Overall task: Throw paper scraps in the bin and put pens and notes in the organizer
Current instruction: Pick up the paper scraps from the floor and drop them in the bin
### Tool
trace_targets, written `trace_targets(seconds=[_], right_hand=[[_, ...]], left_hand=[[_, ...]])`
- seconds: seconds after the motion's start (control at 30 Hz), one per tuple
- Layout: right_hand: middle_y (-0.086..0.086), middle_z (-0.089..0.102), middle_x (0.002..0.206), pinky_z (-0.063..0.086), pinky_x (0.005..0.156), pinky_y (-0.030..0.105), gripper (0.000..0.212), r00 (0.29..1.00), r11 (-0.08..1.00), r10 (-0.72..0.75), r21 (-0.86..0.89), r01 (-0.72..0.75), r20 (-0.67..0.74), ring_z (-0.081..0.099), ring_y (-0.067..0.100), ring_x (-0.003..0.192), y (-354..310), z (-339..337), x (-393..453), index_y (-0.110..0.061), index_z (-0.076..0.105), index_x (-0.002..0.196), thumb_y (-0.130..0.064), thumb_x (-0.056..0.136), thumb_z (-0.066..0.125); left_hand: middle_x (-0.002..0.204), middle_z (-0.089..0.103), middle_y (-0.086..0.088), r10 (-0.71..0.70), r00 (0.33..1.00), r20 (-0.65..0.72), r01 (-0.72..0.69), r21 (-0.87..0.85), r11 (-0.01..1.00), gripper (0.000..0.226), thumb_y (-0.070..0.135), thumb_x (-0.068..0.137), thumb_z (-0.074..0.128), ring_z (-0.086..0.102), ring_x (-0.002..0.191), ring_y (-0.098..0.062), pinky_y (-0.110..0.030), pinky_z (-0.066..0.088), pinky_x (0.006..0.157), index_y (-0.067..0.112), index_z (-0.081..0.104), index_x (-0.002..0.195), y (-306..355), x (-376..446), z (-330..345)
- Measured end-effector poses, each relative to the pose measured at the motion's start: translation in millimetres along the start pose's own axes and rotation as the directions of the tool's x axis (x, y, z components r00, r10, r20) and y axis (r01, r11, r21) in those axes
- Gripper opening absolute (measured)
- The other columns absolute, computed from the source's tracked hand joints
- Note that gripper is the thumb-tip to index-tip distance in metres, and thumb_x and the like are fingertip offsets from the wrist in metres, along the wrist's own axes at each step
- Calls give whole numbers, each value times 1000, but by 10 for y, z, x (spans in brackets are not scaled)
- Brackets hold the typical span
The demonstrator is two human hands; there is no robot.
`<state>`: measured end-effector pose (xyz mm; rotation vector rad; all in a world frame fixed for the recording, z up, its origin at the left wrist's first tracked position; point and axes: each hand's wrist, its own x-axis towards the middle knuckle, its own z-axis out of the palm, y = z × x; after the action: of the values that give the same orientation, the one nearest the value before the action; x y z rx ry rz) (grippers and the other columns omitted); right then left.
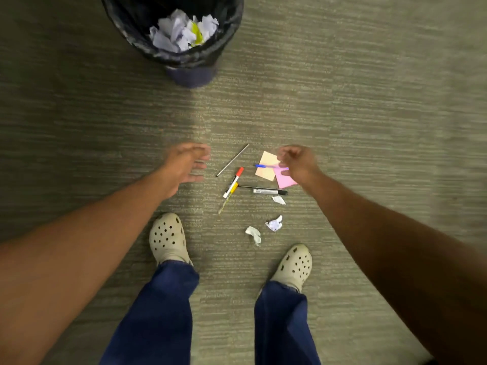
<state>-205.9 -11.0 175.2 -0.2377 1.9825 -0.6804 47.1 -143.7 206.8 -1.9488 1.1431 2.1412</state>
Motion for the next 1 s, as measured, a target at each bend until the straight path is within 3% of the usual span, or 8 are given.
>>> trace_targets(seconds=[0.07,0.17,0.27,0.37,0.5,0.67,0.77,1.0], right_hand=[[4,75,77,55,64,22,24,999,989,-44,-141,40,-28,70,17,69,565,-107,-10,18,67,116,10,101,50],[13,78,112,55,94,35,23,990,862,-141,-494,114,-19,73,30,104,1334,-180,3,-2,78,109,0,98,58],[13,69,132,51,104,35,29,981,801,-156,-567,193,113,67,31,117,1913,-175,84,-9,73,122,-4,95,64],[11,47,156,37,117,32,67,941,638,-148,-698,325,303,46,29,142,2350,-126,250,-15,56,146,-15,85,82],[11,21,169,32,124,44,101,880,396,-133,-789,469,457,19,34,155,2704,-28,489,-17,30,161,-19,79,88],[4,3,174,34,123,53,88,855,283,-168,-807,519,491,7,36,159,2896,34,638,-26,27,162,-2,91,73],[6,4,173,42,118,52,89,848,245,-240,-816,524,472,12,37,158,2917,13,674,-26,32,160,18,88,57],[12,37,160,44,117,42,58,808,280,-386,-778,562,445,44,30,138,2910,-169,763,-4,39,155,10,98,43]], left_hand=[[120,75,-6,-28,999,18,27,49,998,24,21,102,66,70,114,-26,-39,63,83,17,72,125,-408,99,211],[114,76,-5,-65,997,32,63,76,995,18,19,99,69,69,101,-19,-34,62,76,21,75,116,-991,275,547],[103,75,2,-65,995,78,51,165,985,15,19,94,75,68,97,-15,-34,60,78,27,76,107,-1572,426,882],[112,74,0,-26,989,147,-29,362,932,28,18,86,85,70,99,-15,-33,59,79,23,77,112,-2133,561,1218],[130,66,-15,90,952,294,-268,649,712,55,9,76,91,65,110,-26,-22,45,90,10,73,128,-2752,708,1568],[159,36,-11,174,853,493,-523,810,266,81,0,83,75,44,139,-35,-45,50,107,19,46,157,-3157,901,1877],[154,43,-12,213,831,514,-537,840,70,63,-5,90,61,43,138,-36,-47,52,105,18,54,149,-3173,996,2003],[111,68,-10,351,857,378,-477,840,260,21,4,96,64,62,94,-22,-32,51,87,9,80,108,-3021,1028,2084]])
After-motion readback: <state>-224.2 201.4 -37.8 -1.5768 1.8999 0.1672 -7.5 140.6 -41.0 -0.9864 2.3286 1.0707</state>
